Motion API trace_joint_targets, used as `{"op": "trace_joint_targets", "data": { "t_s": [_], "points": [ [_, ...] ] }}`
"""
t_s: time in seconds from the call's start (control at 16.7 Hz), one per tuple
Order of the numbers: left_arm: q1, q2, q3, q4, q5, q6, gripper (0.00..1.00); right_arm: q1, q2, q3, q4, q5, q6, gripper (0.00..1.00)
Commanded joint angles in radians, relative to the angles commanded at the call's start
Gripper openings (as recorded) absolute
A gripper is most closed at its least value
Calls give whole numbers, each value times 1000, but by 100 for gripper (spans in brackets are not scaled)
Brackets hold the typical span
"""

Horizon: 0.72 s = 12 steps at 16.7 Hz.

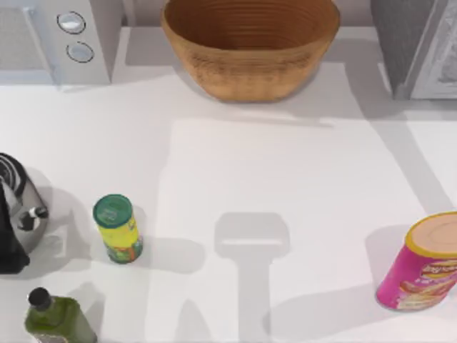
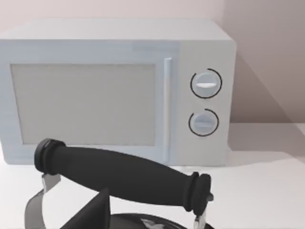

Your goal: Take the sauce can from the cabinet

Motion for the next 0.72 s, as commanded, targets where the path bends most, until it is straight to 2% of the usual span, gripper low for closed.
{"op": "trace_joint_targets", "data": {
  "t_s": [0.42,0.72],
  "points": [
    [0,0,0,0,0,0,100,16,-17,-1,-15,11,2,0],
    [0,0,0,0,0,0,100,145,-196,-21,-174,132,2,0]
  ]
}}
